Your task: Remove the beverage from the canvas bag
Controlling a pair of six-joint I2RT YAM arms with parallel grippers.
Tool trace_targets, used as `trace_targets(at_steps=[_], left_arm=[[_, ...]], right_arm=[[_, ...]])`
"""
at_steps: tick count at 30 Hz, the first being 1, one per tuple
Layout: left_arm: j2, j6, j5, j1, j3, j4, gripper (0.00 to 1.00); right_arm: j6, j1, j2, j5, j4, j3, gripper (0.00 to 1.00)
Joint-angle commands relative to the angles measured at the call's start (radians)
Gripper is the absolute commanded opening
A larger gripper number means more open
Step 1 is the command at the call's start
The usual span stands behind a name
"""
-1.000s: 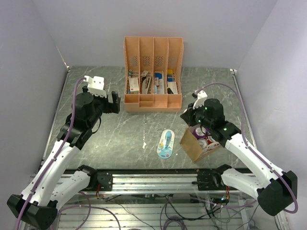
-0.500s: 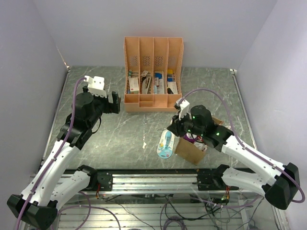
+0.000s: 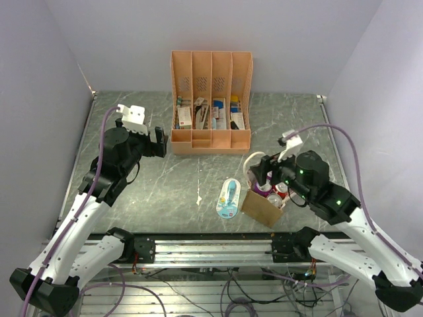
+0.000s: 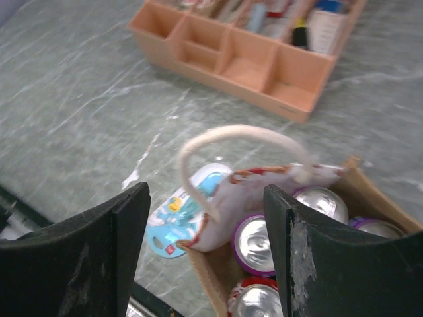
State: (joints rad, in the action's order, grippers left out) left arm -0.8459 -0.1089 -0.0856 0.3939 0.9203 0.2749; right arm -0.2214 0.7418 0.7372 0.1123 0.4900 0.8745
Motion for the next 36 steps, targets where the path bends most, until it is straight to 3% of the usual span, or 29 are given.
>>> trace_targets(at_steps=[1, 5, 9, 18, 28, 36], left_arm=[[0.010, -0.003, 0.036, -0.010, 0.009, -0.028, 0.98], [0.010, -0.003, 0.036, -0.010, 0.009, -0.027, 0.98], [0.008, -0.002, 0.034, -0.010, 0.009, -0.026, 0.98], [0.006, -0.001, 0.028, -0.010, 0.008, -0.024, 0.98], [0.005, -0.002, 0.020, -0.010, 0.011, -0.021, 0.98], [0.001, 0.000, 0.019, -0.010, 0.012, -0.017, 0.98]], right_arm=[[-0.108, 0.005, -0.052, 0.387, 0.118, 0.041, 0.69], [-0.305, 0.005, -0.050, 0.696, 0.279, 0.060, 0.69], [-0.504, 0.006, -0.015, 0.776, 0.405, 0.066, 0.68], [-0.551, 0.002, 0.095, 0.641, 0.345, -0.019, 0.64], [-0.356, -0.121, 0.206, 0.436, 0.159, -0.051, 0.61], [-0.339, -0.194, 0.304, 0.373, 0.167, -0.008, 0.63]])
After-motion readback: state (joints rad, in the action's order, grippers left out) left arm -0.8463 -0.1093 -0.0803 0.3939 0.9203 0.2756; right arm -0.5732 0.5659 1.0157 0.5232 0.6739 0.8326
